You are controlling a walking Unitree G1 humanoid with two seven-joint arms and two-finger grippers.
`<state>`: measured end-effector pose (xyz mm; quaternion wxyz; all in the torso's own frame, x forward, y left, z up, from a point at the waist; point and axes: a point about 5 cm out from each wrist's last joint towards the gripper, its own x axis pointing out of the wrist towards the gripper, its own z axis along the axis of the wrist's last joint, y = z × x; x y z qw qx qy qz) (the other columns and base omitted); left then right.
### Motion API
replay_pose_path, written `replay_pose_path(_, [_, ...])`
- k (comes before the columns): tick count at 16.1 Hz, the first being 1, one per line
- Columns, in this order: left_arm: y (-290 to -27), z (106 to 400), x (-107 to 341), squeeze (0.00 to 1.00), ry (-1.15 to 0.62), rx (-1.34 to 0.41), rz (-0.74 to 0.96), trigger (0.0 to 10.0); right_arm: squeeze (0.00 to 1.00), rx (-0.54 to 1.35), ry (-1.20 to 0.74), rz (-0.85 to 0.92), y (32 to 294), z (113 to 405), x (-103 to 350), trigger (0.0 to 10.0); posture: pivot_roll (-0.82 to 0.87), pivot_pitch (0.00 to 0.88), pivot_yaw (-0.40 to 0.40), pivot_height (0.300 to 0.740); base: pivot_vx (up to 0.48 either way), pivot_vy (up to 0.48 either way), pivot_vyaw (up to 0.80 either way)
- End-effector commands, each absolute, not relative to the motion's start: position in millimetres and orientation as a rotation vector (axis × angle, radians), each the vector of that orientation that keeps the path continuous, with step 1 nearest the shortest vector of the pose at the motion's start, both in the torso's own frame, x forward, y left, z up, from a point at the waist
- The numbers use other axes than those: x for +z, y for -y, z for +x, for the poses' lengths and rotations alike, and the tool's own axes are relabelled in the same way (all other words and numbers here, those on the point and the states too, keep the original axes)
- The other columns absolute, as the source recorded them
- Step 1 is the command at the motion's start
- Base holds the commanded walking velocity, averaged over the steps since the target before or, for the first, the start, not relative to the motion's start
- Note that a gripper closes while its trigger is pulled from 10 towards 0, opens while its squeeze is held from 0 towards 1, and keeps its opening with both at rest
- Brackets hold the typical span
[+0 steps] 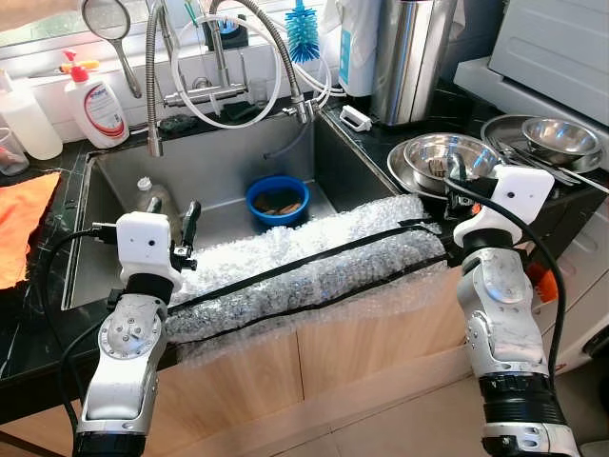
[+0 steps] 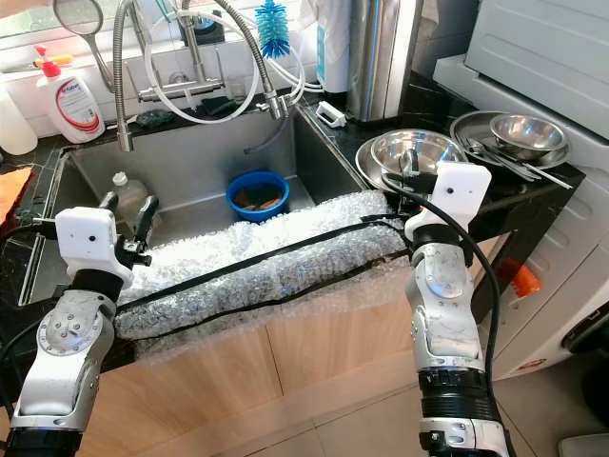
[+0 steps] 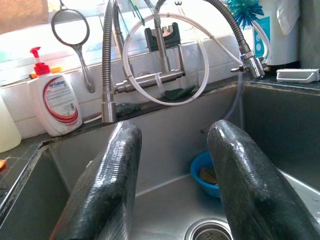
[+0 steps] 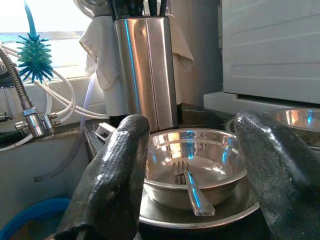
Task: Kitchen organization
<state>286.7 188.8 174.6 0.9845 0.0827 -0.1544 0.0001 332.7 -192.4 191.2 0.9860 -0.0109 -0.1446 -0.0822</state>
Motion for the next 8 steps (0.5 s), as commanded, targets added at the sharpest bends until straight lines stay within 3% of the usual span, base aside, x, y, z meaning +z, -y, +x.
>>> replay_pose_path(1, [-190.8,285.0,174.0,0.0,0.301,0.009,0.184,10.0,0.0,-0.175,0.272,-0.026,193.1,335.1,189.7,10.0,-0.09,0.0,0.066,0.74,0.0,0.0,0.0])
replay_pose_path(8, [-190.2,285.0,171.0,0.0,0.285,0.006,0.191,10.0,0.0,-0.19,0.192,-0.039,193.3,337.2,176.4,10.0,-0.08,0.0,0.064,0.74,0.0,0.0,0.0])
